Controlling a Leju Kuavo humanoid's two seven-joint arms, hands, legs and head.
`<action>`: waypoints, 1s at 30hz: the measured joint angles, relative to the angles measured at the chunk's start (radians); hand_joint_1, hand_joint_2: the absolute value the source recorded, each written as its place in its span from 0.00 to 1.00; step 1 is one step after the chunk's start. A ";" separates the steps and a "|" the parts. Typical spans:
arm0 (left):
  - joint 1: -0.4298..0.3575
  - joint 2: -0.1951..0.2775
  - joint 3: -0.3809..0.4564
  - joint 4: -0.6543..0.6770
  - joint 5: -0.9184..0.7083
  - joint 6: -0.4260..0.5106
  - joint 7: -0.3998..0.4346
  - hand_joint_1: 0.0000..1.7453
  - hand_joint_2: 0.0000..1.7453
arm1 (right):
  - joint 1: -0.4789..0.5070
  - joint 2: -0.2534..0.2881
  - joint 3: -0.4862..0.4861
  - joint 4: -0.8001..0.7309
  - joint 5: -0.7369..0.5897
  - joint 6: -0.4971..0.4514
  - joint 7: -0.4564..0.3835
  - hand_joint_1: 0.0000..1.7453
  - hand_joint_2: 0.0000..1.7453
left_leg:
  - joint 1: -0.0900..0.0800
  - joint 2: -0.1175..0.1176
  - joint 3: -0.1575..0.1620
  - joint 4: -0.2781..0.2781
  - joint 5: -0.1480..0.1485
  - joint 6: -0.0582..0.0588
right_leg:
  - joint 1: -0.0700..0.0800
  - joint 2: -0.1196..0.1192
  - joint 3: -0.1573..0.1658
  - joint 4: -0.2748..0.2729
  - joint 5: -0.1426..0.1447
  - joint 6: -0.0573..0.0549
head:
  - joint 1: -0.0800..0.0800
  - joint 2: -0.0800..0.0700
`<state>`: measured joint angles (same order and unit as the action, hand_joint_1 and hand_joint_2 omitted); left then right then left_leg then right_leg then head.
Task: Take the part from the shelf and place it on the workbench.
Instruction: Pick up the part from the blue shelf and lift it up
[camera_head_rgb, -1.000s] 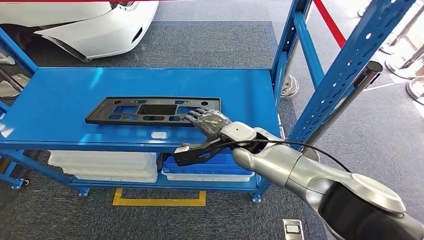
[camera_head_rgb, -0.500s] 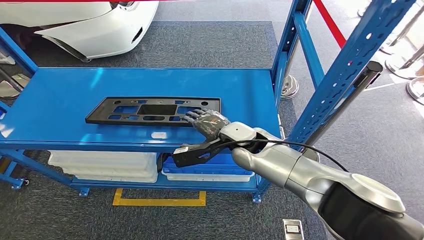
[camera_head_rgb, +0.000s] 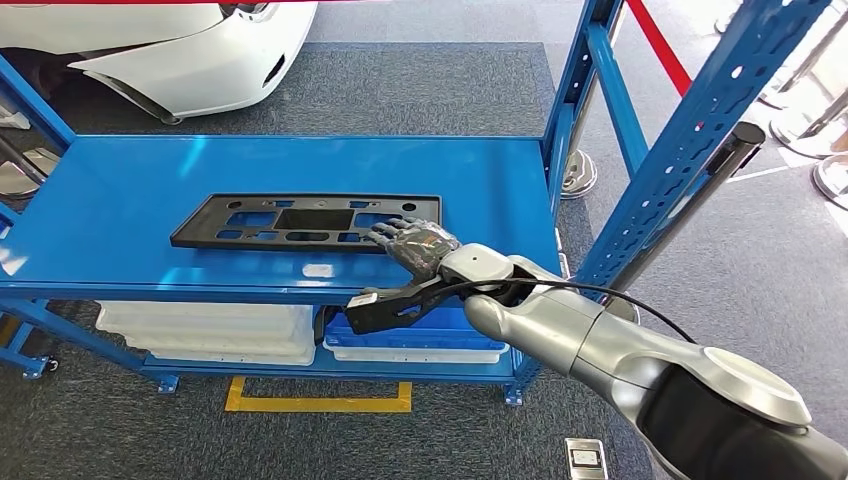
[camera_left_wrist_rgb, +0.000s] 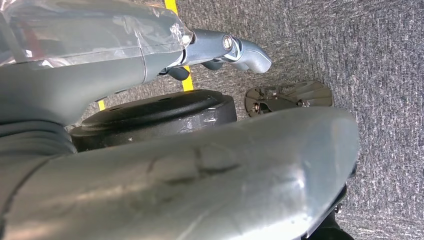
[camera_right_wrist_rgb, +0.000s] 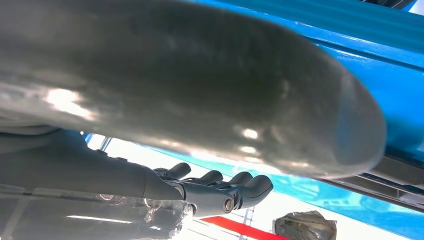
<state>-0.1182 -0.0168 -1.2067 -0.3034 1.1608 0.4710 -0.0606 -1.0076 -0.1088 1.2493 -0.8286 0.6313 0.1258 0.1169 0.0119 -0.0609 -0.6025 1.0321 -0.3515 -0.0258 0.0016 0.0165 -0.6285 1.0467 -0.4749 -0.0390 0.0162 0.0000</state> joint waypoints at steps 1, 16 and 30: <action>0.000 0.000 0.000 0.000 -0.001 -0.001 0.001 0.00 0.00 | 0.000 -0.001 0.000 0.000 -0.001 0.000 0.000 0.00 0.00 | 0.000 0.000 0.000 0.000 0.000 0.000 | 0.000 0.000 0.000 0.000 0.000 0.000 | 0.000 0.000; -0.003 0.000 0.000 0.000 -0.008 -0.010 0.009 0.00 0.00 | 0.000 -0.009 0.000 0.000 -0.006 -0.001 0.001 0.00 0.00 | 0.000 0.000 0.000 0.000 0.000 0.000 | 0.000 0.000 0.000 0.000 0.000 0.000 | 0.000 0.000; -0.004 0.005 0.000 0.000 -0.011 -0.021 0.013 0.00 0.00 | 0.005 -0.014 0.000 0.000 -0.009 -0.004 0.001 0.00 0.00 | -0.001 0.002 0.011 -0.014 0.004 0.021 | -0.006 -0.002 0.005 -0.004 -0.001 0.015 | -0.009 0.000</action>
<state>-0.1223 -0.0121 -1.2070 -0.3029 1.1501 0.4503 -0.0478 -1.0030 -0.1230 1.2489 -0.8284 0.6222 0.1215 0.1182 0.0112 -0.0591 -0.5914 1.0180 -0.3470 -0.0052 -0.0045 0.0144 -0.6230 1.0430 -0.4755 -0.0244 0.0072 0.0000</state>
